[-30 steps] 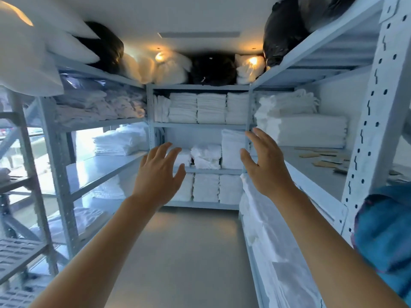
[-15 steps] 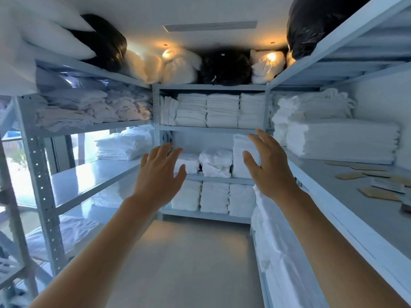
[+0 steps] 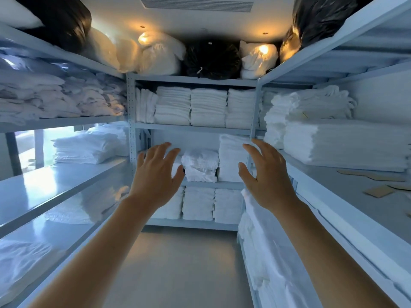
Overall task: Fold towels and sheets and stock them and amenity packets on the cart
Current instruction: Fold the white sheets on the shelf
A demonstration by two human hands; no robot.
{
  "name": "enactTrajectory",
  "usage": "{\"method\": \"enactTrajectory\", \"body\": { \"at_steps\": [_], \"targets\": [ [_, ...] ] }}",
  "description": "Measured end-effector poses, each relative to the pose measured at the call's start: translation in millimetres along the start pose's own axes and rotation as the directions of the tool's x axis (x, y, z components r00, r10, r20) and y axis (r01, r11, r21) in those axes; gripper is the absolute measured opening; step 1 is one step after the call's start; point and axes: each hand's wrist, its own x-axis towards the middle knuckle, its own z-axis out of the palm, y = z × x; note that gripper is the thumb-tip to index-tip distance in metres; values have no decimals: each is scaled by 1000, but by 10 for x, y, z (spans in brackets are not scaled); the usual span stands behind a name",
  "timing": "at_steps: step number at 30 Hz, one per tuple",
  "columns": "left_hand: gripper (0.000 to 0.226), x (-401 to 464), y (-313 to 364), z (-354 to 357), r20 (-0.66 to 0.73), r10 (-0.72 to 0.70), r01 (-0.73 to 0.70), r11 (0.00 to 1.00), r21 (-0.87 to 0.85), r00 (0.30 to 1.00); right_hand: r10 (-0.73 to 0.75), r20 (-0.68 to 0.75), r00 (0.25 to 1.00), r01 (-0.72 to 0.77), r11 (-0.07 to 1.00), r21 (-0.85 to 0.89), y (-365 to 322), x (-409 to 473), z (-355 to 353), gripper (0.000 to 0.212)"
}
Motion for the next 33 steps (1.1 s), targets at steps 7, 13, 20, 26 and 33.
{"method": "enactTrajectory", "body": {
  "at_steps": [7, 13, 20, 26, 33],
  "targets": [
    [49, 1010, -598, 927, 3, 32, -31, 992, -122, 1000, 95, 26, 995, -93, 994, -61, 305, 859, 844, 52],
    [44, 1644, -999, 1790, 26, 86, -79, 976, -203, 996, 191, 31, 981, -188, 980, -72, 566, 1290, 1627, 47],
    [40, 2125, -1115, 2691, 52, 112, -94, 958, -270, 992, 247, 50, 968, -240, 964, -118, 1041, 1636, 2212, 46],
    [39, 2553, -1094, 3467, 82, 110, -85, 961, -263, 991, 262, 68, 963, -253, 960, -123, 1625, 1946, 2794, 46],
    [39, 3248, -874, 4434, 120, 92, -61, 968, -242, 989, 269, 87, 959, -259, 960, -107, 2628, 2508, 3477, 47]
  ]
}}
